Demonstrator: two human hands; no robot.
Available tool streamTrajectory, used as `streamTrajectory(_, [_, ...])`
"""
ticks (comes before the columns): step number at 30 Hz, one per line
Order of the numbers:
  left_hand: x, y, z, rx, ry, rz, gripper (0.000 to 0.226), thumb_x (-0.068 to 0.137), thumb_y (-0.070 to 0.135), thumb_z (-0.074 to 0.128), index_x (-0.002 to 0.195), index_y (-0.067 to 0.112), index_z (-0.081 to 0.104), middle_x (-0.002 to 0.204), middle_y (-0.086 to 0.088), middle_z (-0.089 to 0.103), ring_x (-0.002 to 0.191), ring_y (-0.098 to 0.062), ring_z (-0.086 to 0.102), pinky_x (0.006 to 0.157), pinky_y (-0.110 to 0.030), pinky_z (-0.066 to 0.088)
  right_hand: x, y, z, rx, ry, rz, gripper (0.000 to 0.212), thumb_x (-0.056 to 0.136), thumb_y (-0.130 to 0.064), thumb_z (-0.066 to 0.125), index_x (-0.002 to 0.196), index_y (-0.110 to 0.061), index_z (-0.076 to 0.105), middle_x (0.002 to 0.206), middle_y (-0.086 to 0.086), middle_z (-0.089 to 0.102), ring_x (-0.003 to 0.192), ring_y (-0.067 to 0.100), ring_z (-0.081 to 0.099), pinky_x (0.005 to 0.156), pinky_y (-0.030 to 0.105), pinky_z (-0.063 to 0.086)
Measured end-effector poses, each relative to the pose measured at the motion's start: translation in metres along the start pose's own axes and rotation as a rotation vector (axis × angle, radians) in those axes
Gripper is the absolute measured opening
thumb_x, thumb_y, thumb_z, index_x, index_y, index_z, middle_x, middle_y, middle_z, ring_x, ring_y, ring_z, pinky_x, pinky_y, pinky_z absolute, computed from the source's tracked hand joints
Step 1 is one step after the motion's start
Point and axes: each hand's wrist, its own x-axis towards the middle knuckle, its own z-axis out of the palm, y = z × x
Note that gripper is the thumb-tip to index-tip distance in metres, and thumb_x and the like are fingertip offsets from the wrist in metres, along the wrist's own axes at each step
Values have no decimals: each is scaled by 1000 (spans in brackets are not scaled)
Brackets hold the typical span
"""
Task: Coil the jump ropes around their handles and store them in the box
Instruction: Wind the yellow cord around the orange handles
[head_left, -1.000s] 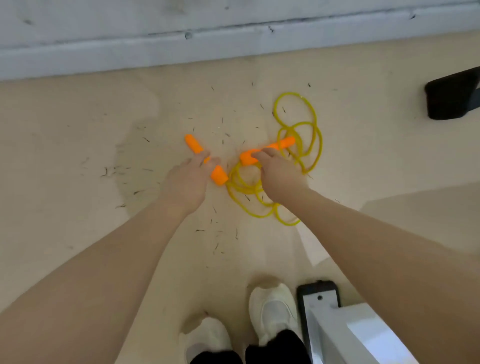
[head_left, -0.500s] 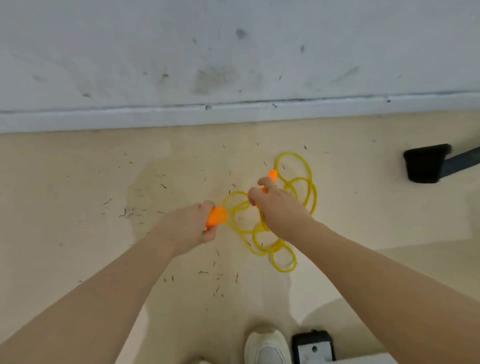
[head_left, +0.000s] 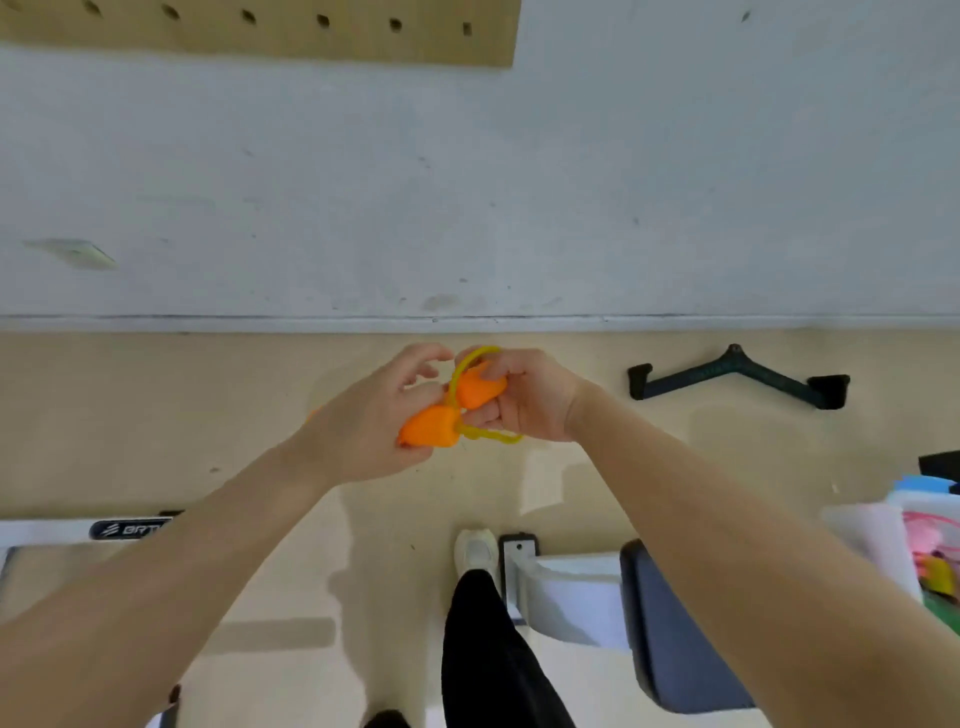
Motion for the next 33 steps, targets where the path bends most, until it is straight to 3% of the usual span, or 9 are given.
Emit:
streamTrajectory(5, [-51,113,-41,-191,121,-82,30,77,33,69,101,19,57,135,2,43,115,-7,49,89,-14,40,-109,22,82,-26,99,-188,20,89,-15,32,83,-14,51,67,4,57,45,16,54,46,21,39])
streamTrajectory(8, [-98,157,-41,-347,113,-266,47,75,14,76,105,21,40,127,0,52,111,-15,54,92,-30,45,-143,64,122,19,119,-288,18,86,-19,35,86,-17,53,83,7,56,60,20,53,45,23,41])
streamTrajectory(11, [-160,187,-34,-480,-20,-373,78,74,7,73,133,26,27,111,9,62,102,-19,63,86,-41,53,-173,116,171,-79,110,-344,23,90,-15,31,83,-17,53,78,8,61,55,18,56,42,18,42])
streamTrajectory(16, [-245,227,-21,-107,28,-455,82,72,25,71,141,29,26,115,-6,63,103,-26,60,78,-29,46,-218,184,228,-439,256,-340,28,94,-15,26,92,-19,54,75,2,53,51,17,45,48,22,35])
streamTrajectory(21, [-295,253,-20,28,-21,-523,78,73,31,72,137,37,28,118,0,60,105,-26,57,74,-23,38,-257,230,245,-783,494,-306,47,98,-47,26,85,-10,53,58,10,59,36,13,41,39,20,33])
streamTrajectory(24, [-320,260,-17,112,14,-540,70,73,29,67,133,39,33,110,0,61,99,-28,58,76,-28,45,-274,260,232,-1112,639,-470,40,89,-44,52,67,-11,52,61,5,65,50,14,58,56,25,47])
streamTrajectory(26, [-334,265,-12,22,62,-549,68,72,27,65,133,39,36,107,2,61,98,-26,59,81,-30,48,-281,275,220,-1339,668,-448,36,92,-34,52,64,-11,47,62,1,64,56,17,59,62,29,48])
streamTrajectory(30, [-342,295,1,-261,105,-478,59,69,23,62,125,35,47,102,3,64,89,-19,61,68,-19,45,-297,301,188,-1160,711,-372,29,97,-18,41,68,-15,44,63,0,62,60,19,59,58,27,43])
streamTrajectory(33, [-334,321,17,-324,143,-478,49,78,10,62,114,40,49,88,1,63,69,-14,56,57,-14,42,-308,317,175,-1035,594,-183,20,92,-6,42,105,-15,55,103,7,64,101,21,59,80,25,44])
